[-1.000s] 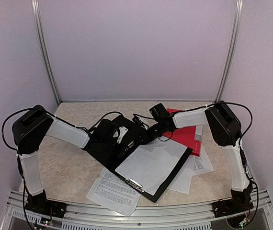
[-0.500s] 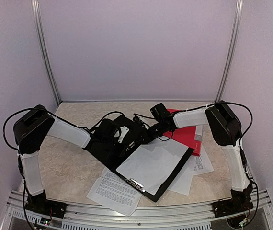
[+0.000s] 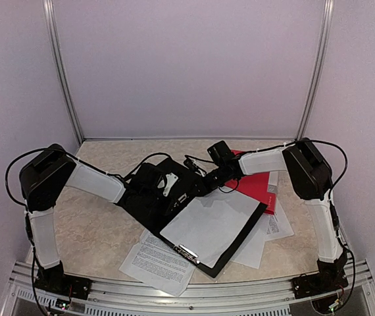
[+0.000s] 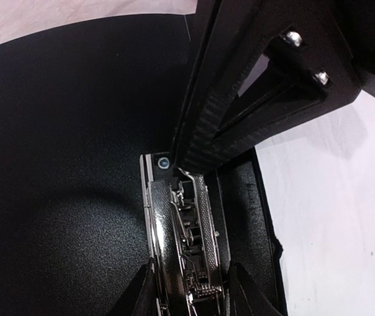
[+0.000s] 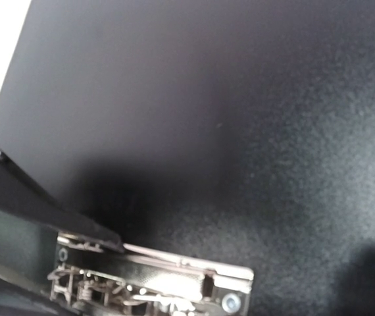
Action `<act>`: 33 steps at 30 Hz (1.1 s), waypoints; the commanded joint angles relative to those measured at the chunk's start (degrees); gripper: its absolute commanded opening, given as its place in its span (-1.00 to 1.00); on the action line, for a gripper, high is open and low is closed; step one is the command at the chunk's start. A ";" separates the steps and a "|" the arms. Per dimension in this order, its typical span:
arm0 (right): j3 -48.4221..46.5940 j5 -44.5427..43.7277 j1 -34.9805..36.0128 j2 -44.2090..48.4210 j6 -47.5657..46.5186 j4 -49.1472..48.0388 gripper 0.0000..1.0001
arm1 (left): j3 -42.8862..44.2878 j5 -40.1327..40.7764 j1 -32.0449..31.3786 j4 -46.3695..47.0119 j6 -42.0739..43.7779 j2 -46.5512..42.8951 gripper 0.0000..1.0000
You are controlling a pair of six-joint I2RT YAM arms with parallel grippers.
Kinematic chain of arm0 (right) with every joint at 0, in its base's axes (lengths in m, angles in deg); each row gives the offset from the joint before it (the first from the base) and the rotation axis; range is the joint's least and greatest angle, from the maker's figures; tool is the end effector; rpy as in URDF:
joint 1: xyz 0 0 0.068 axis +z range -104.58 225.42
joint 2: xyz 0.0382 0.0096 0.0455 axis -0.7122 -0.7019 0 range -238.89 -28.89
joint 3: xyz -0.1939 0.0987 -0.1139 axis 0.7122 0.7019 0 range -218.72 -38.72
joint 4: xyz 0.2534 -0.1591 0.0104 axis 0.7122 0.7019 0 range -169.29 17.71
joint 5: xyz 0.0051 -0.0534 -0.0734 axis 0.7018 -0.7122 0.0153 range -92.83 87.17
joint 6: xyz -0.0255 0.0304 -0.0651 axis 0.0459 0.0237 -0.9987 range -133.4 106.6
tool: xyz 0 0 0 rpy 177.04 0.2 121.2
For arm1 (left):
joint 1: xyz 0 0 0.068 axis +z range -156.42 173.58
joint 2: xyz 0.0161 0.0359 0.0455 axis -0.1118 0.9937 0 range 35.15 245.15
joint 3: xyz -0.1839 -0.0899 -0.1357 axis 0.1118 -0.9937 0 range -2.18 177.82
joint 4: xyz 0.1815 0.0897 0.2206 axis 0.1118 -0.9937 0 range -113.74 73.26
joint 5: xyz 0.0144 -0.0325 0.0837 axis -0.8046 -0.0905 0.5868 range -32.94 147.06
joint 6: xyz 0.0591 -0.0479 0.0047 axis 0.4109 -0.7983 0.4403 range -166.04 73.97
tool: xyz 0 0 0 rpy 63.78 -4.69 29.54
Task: Put the files into the folder
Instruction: Open the spring clip on the folder with some files.
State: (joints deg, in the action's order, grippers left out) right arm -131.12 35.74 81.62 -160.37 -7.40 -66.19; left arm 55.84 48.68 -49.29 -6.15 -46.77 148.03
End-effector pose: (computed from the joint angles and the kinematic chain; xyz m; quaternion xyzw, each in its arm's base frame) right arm 0.3890 0.3347 0.0585 -0.3360 0.8342 0.4017 0.1729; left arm 0.3041 -0.2951 0.0357 0.3568 0.8473 -0.2064 0.3348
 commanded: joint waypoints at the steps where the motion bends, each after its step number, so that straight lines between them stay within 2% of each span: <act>1: -1.82 -2.78 -1.72 -1.79 0.28 0.30 -1.00 | -0.77 -2.42 -0.81 -4.89 0.56 2.61 -0.33; 33: -4.06 -14.84 -1.67 -7.06 -1.85 5.21 -1.00 | -3.01 -7.81 -1.29 -1.55 4.45 2.72 -0.37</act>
State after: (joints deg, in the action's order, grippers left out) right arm -134.95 34.05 81.49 -162.21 -8.21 -61.86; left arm 55.12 48.26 -49.14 -3.59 -43.40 148.51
